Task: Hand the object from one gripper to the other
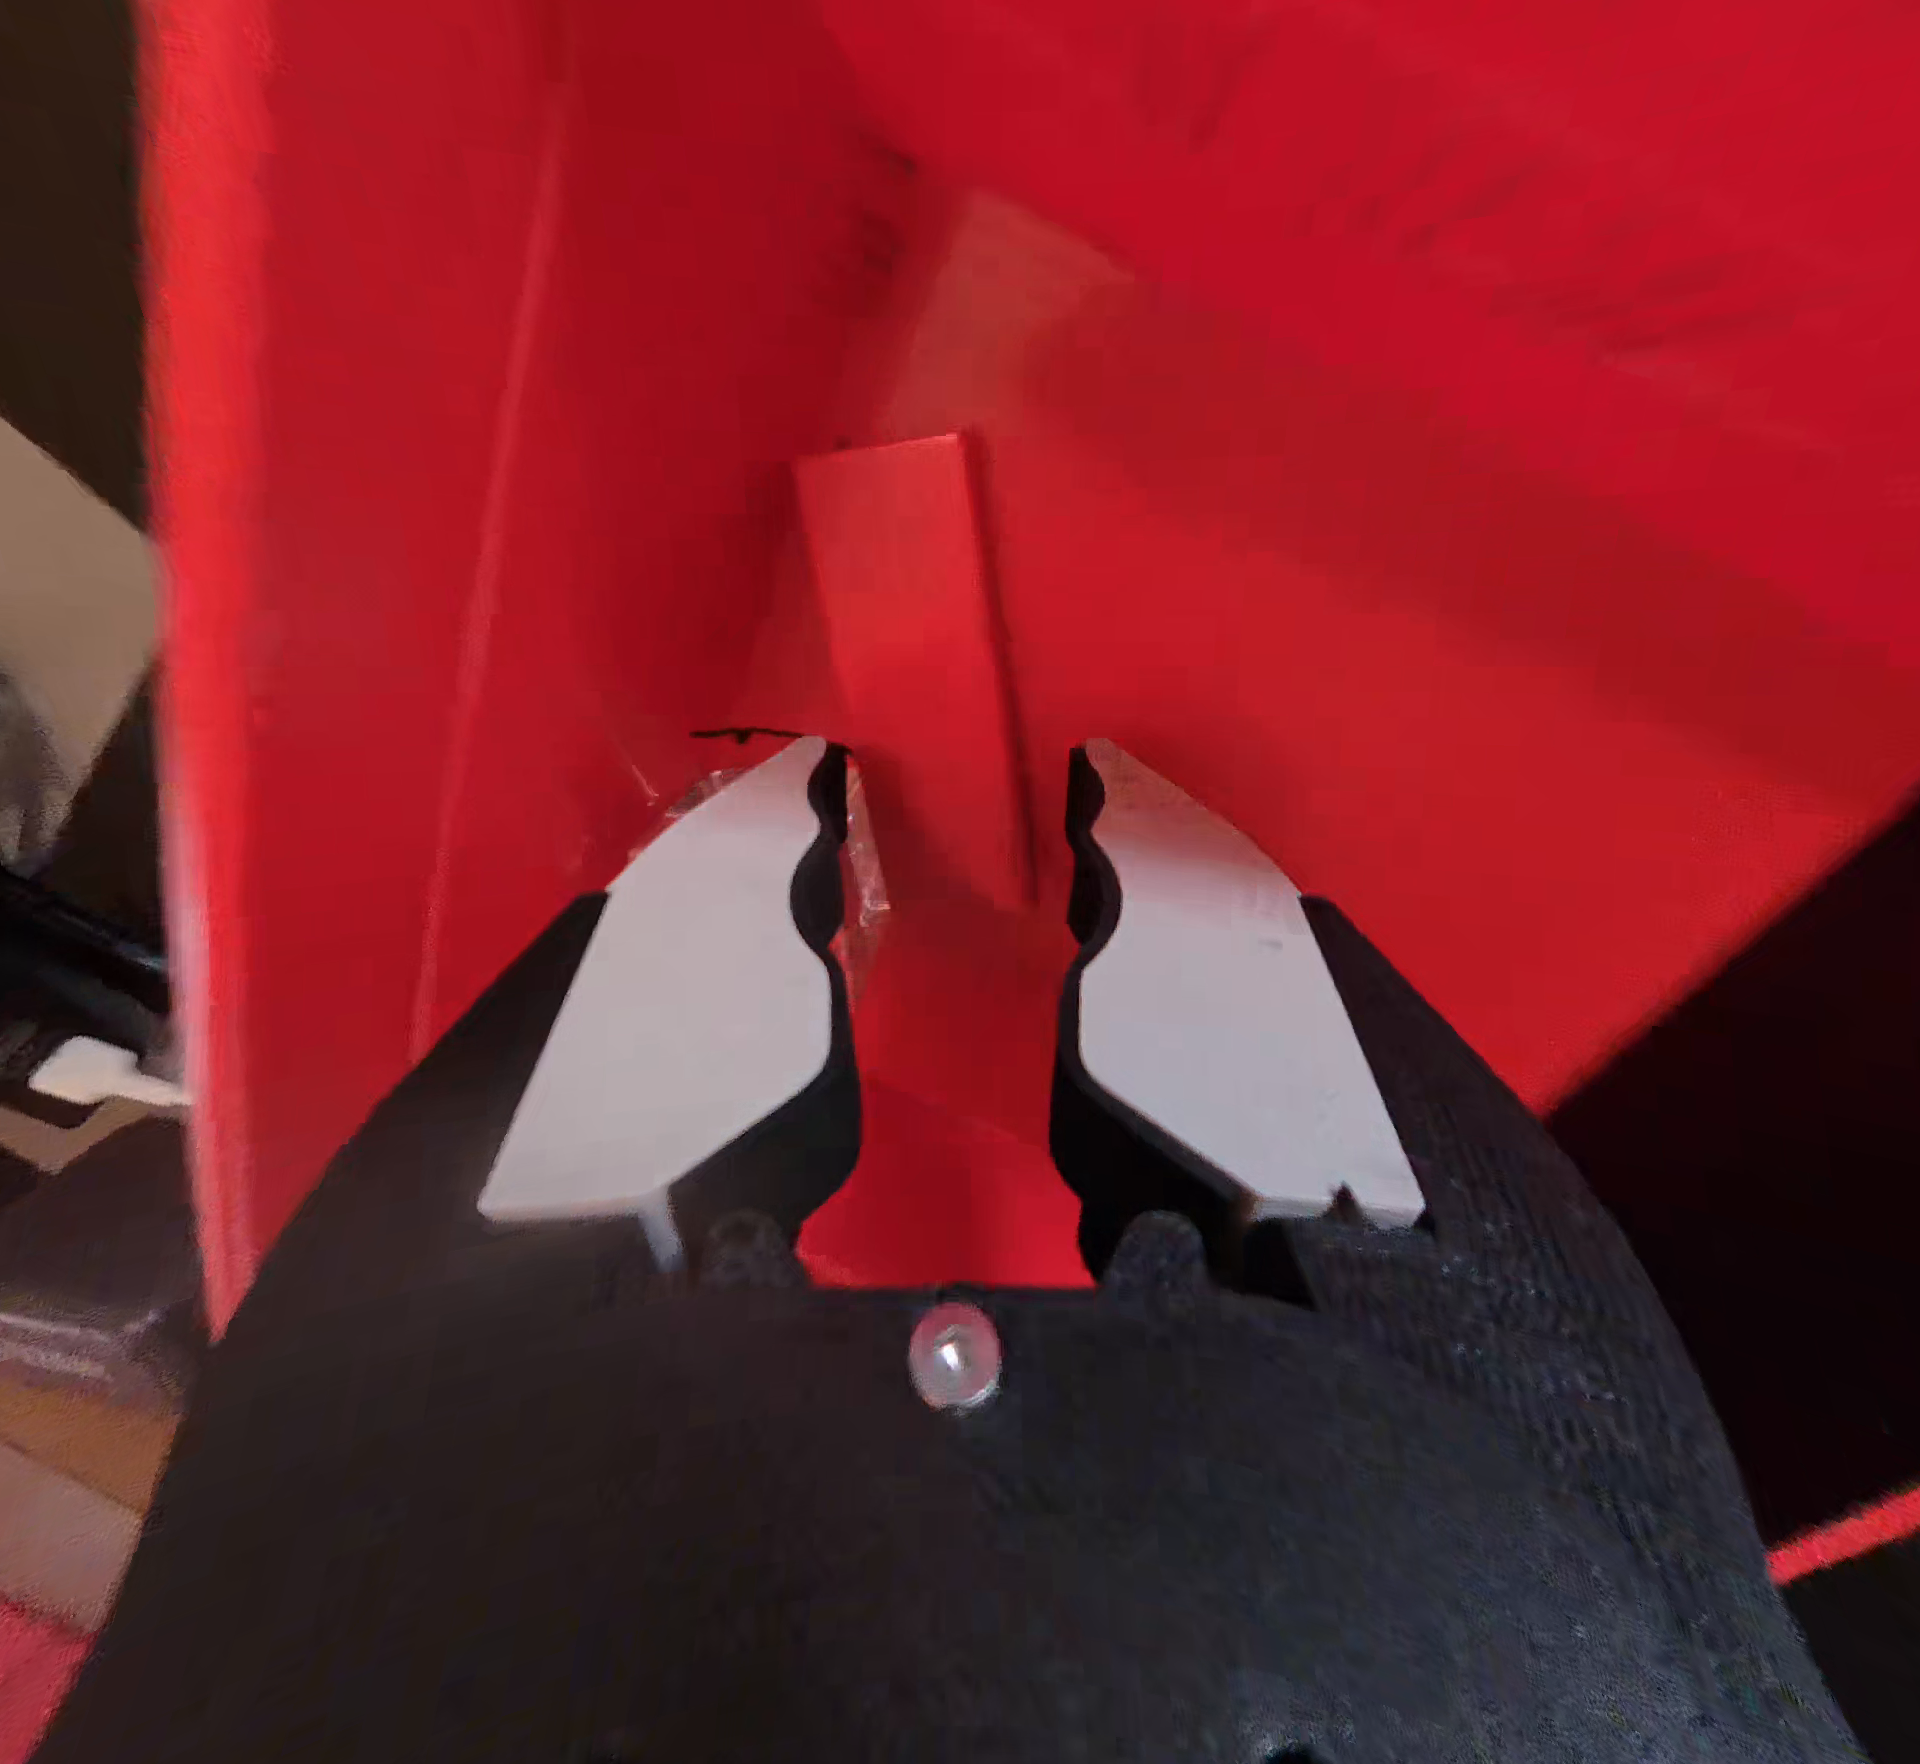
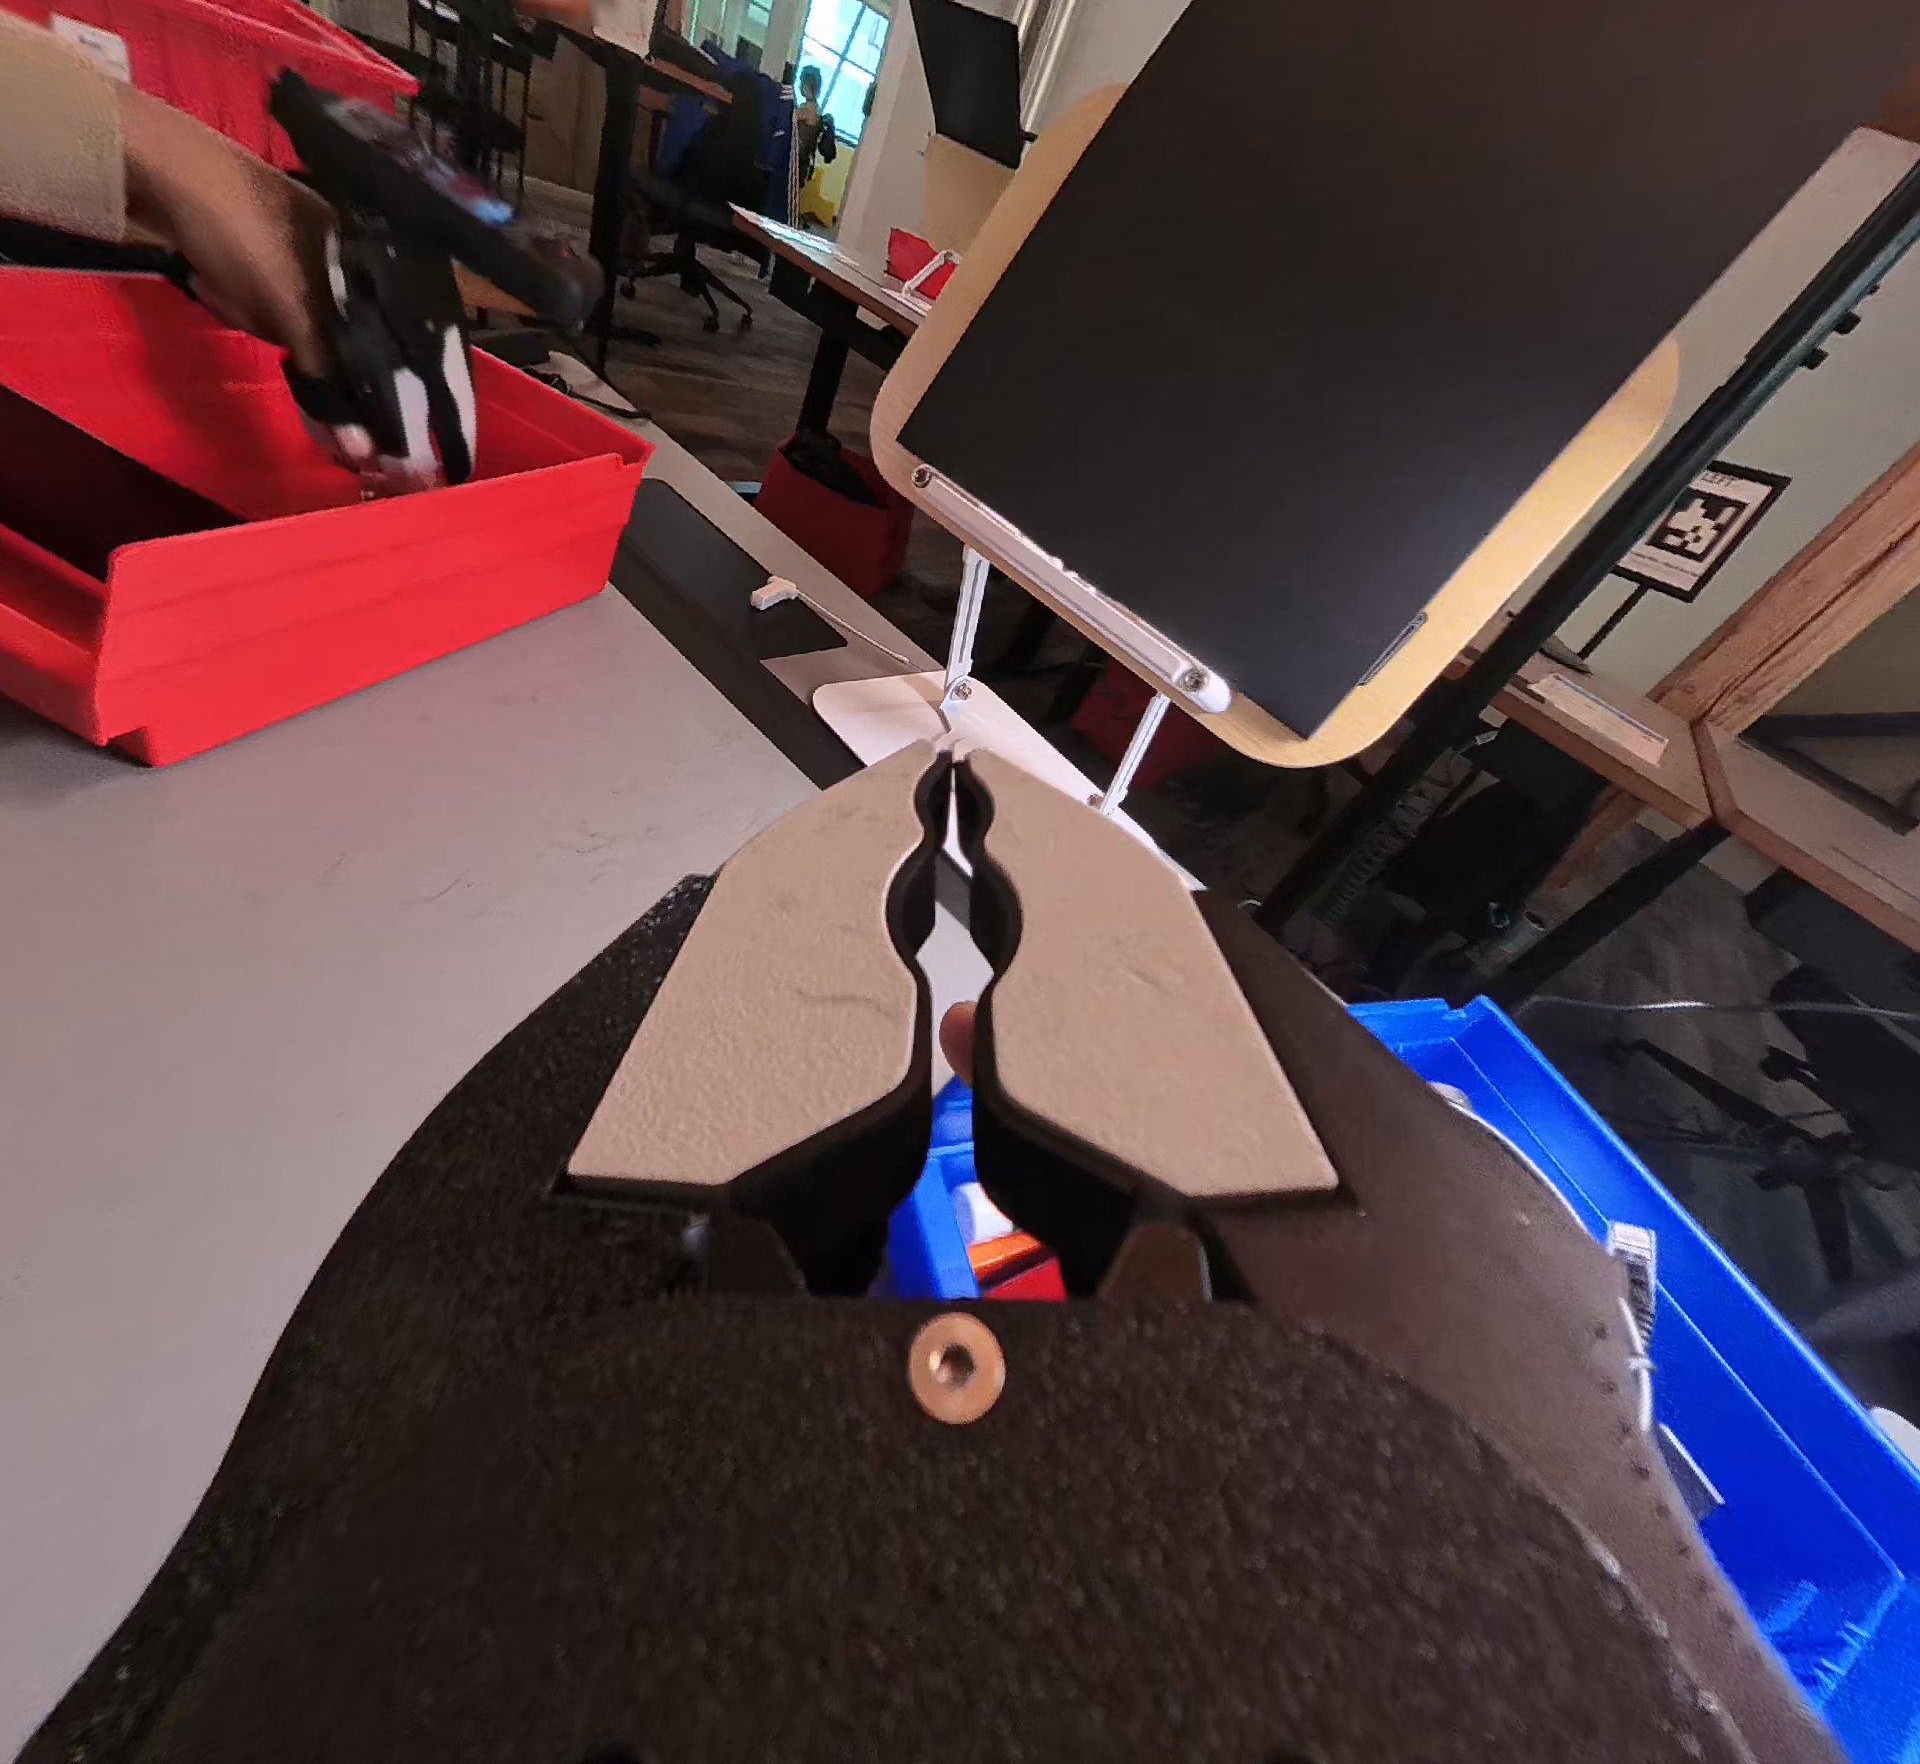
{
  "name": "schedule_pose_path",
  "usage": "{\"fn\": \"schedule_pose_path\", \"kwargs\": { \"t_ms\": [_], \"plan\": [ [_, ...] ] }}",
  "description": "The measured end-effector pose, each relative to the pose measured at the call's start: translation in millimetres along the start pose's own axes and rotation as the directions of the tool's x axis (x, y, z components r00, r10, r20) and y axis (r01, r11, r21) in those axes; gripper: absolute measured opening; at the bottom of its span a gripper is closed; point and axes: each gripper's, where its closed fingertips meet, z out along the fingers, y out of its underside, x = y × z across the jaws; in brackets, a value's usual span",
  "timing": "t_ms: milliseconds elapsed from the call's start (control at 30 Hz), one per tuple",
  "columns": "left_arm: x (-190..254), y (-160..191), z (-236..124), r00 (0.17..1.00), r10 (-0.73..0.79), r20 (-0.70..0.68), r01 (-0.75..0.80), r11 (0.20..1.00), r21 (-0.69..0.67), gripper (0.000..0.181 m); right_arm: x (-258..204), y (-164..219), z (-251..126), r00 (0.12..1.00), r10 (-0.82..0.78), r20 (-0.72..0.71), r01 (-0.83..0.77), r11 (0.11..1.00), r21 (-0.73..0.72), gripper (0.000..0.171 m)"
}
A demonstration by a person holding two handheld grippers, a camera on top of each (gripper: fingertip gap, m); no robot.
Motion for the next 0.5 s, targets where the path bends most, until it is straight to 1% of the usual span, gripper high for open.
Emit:
{"fn": "schedule_pose_path", "kwargs": {
  "t_ms": [33, 100, 167, 233, 333, 433, 500],
  "plan": [
    [0.3, 4.0, 6.9, 1.0, -0.004, -0.01, 0.003, 0.999, -0.054, 0.041, 2.6, -0.4, -1.2, 1.0, 0.01, -0.003, -0.01, 1.0, 0.006, 0.0],
    [-5.2, 11.5, 14.3, 1.0, 0.01, 0.029, -0.005, 0.989, -0.151, 0.04, 5.5, -0.1, -2.2, 1.0, 0.03, -0.003, -0.03, 0.999, 0.014, 0.0],
    [-5.5, 16.9, 15.9, 0.999, 0.025, 0.039, -0.016, 0.976, -0.217, 0.038, 6.1, 1.1, -2.0, 1.0, 0.031, -0.003, -0.031, 0.999, 0.011, 0.0],
    [1.8, 23.0, 15.4, 0.999, 0.032, 0.017, -0.027, 0.962, -0.271, 0.038, 4.5, 1.2, -1.6, 1.0, 0.022, 0.0, -0.022, 1.0, 0.006, 0.0],
    [7.3, 28.1, 14.9, 0.998, 0.06, 0.023, -0.051, 0.958, -0.283, 0.038, 1.9, -1.4, -1.8, 1.0, 0.007, 0.004, -0.007, 1.0, 0.006, 0.0],
    [12.8, 32.2, 14.5, 1.0, 0.006, -0.003, -0.007, 0.967, -0.255, 0.038, -0.8, -4.6, -1.8, 1.0, 0.008, 0.013, -0.009, 1.0, 0.014, 0.0],
    [19.6, 37.6, 13.8, 0.998, -0.033, -0.046, 0.021, 0.968, -0.252, 0.037, -3.1, -6.0, -1.6, 1.0, 0.003, 0.019, -0.004, 1.0, 0.015, 0.0]
  ]
}}
